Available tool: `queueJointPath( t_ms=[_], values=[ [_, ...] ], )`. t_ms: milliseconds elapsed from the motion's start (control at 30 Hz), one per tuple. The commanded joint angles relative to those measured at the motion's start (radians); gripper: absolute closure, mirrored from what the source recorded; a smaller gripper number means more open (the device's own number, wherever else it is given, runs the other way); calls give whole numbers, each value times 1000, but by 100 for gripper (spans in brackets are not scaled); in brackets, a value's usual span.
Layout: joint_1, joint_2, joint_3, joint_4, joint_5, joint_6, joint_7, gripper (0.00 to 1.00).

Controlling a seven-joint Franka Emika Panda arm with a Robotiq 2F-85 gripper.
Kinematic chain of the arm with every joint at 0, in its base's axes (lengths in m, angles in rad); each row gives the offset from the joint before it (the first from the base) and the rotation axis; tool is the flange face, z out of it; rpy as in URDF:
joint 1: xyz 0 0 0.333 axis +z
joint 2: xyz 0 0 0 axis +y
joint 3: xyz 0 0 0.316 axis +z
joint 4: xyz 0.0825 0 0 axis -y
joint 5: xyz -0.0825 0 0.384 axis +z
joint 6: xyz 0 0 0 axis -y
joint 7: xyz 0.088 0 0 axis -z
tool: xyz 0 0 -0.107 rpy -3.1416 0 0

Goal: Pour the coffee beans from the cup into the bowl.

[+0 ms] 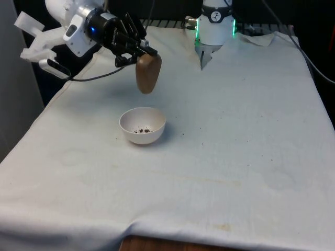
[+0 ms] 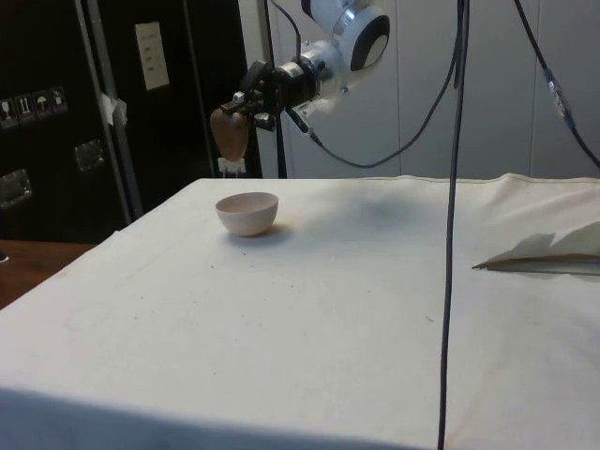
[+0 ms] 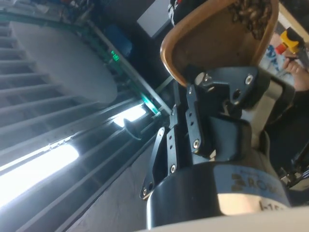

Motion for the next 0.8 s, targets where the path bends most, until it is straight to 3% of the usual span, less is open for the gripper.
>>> queueJointPath(
  t_ms=[0,233,267,300,367,500,533,567,767],
  values=[
    [-8,5,4,2,11,-15,4,99],
    [-10,26,-6,5,45,-67,12,99],
    [-3,22,-11,0,41,-60,2,99],
    [-10,28,-6,5,49,-71,15,99],
    [-12,35,-6,8,62,-85,21,99],
    [-11,42,-6,10,78,-97,29,99],
    [-5,38,-12,3,75,-92,17,99],
    [-11,44,-6,10,82,-101,31,99],
    [-11,48,-8,5,98,-124,47,99]
  ],
)
